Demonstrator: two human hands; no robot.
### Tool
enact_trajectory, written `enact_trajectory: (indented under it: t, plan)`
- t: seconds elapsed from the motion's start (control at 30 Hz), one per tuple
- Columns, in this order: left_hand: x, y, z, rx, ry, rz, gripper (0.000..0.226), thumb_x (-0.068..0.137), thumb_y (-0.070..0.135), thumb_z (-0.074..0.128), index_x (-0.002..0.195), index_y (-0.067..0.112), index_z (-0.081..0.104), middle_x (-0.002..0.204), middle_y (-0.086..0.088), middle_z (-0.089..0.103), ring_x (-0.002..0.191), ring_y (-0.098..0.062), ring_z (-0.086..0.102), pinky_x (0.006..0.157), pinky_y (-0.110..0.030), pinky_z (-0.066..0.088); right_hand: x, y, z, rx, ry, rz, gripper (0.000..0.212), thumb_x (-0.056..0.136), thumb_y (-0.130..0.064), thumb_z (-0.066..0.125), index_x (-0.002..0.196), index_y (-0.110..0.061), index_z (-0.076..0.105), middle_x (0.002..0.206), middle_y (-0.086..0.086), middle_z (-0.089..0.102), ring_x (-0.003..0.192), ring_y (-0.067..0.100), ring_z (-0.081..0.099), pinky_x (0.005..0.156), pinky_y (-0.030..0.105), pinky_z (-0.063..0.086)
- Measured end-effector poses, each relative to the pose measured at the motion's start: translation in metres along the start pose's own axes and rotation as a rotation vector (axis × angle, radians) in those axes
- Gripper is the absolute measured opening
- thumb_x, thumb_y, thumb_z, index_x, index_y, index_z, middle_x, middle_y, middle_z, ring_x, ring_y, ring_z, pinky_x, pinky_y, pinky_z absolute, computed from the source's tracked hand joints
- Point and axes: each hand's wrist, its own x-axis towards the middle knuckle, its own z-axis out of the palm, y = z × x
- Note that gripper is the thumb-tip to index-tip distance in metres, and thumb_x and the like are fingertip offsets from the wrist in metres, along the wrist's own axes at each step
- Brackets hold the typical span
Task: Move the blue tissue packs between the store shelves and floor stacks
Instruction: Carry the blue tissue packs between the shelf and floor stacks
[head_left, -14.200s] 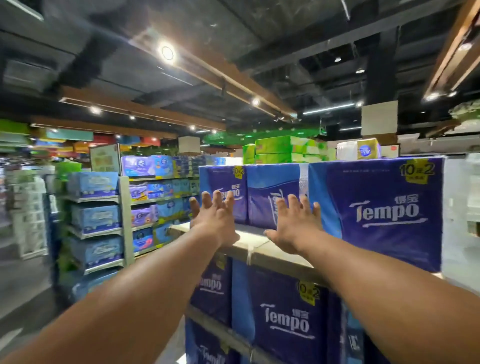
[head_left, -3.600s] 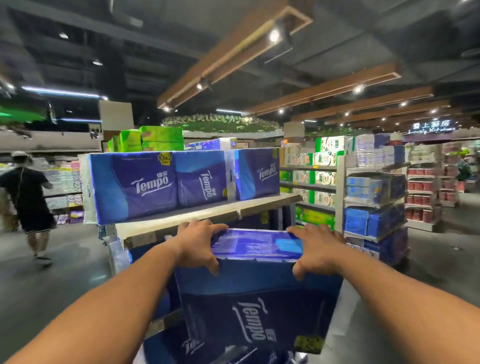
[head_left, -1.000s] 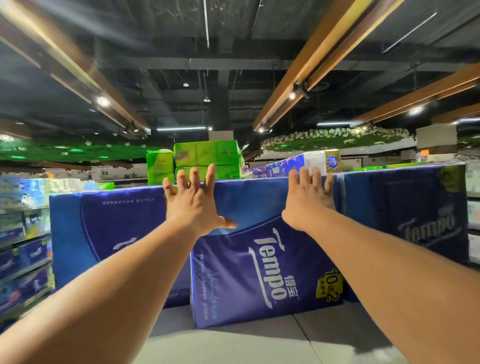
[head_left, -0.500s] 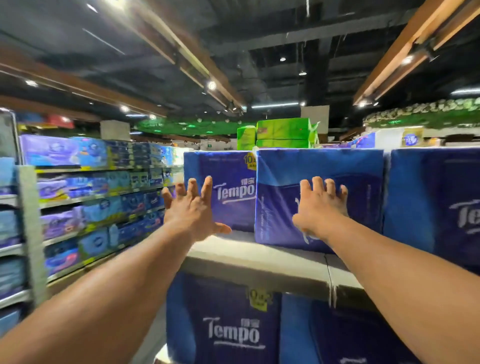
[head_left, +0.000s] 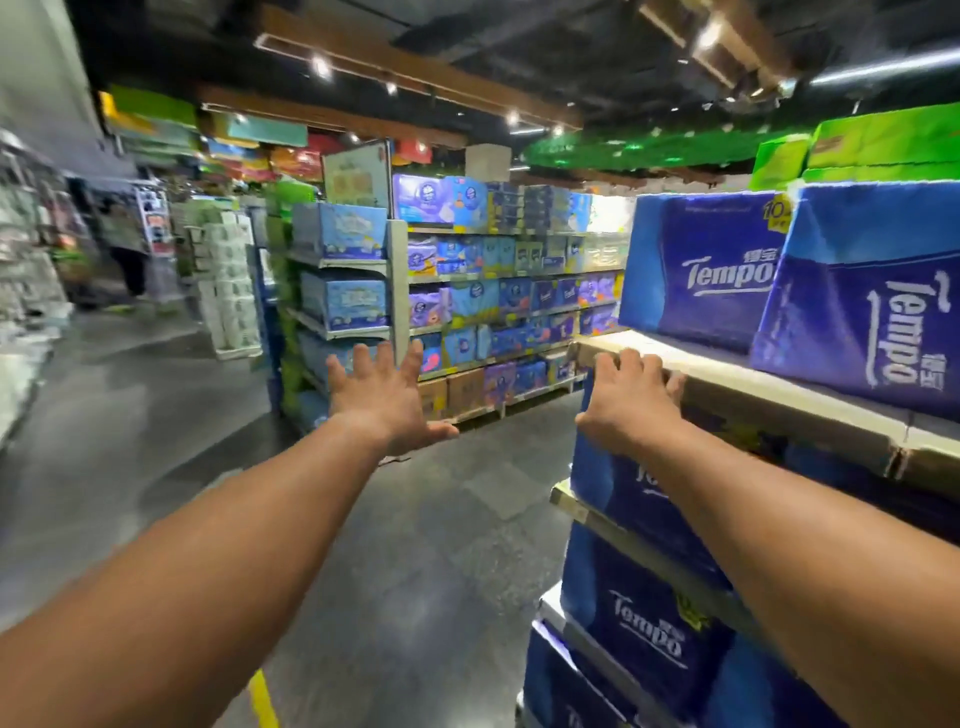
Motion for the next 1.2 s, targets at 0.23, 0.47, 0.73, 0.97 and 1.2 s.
enact_trajectory:
  t: [0.23,0.47,0.73,0.97,1.2]
  plan:
    - [-0.132,-0.163,0.022,0.081,-0.111,-0.224,0.129,0.063,0.097,0.049,0.160,0.027,0.000,0.161,-0.013,0.021,0.147,-0.039,0.016,0.116,-0.065,0.012,-0.075,-0.161,0.036,0.122,-0.157,-0.207,0.074,0.086,-0.045,0.062,0.147,-0.019,0.029,0.149,0.012,0.030,0.140,0.037,0.024,0.113,0.058,0.022]
    - [-0.273,-0.290,0.049,0.159,-0.262,-0.477,0.128,0.065,0.097,0.046,0.160,0.025,0.000,0.159,-0.011,0.024,0.145,-0.037,0.020,0.116,-0.063,0.018,-0.196,-0.316,0.079,0.147,-0.286,-0.501,0.072,0.085,-0.048,0.060,0.145,-0.020,0.032,0.149,0.012,0.033,0.141,0.037,0.024,0.113,0.062,0.019]
    - [-0.401,-0.374,0.062,0.191,-0.362,-0.694,0.126,0.067,0.095,0.046,0.159,0.021,0.003,0.159,-0.009,0.028,0.146,-0.033,0.023,0.115,-0.063,0.017,-0.334,-0.431,0.106,0.177,-0.383,-0.822,0.067,0.084,-0.039,0.053,0.144,-0.018,0.031,0.145,0.011,0.034,0.136,0.037,0.026,0.111,0.062,0.019]
    - [-0.440,-0.413,0.070,0.161,-0.404,-0.798,0.123,0.071,0.093,0.044,0.160,0.021,-0.001,0.163,-0.010,0.021,0.149,-0.035,0.016,0.116,-0.065,0.012,-0.354,-0.477,0.115,0.200,-0.425,-0.878,0.065,0.088,-0.040,0.053,0.145,-0.019,0.031,0.147,0.011,0.034,0.138,0.036,0.025,0.114,0.063,0.017]
    - [-0.400,-0.439,0.104,0.105,-0.422,-0.820,0.119,0.074,0.089,0.049,0.160,0.021,0.002,0.162,-0.009,0.022,0.149,-0.035,0.016,0.116,-0.066,0.012,-0.326,-0.515,0.144,0.213,-0.471,-0.898,0.068,0.088,-0.043,0.054,0.147,-0.019,0.029,0.147,0.010,0.034,0.139,0.036,0.025,0.113,0.062,0.019]
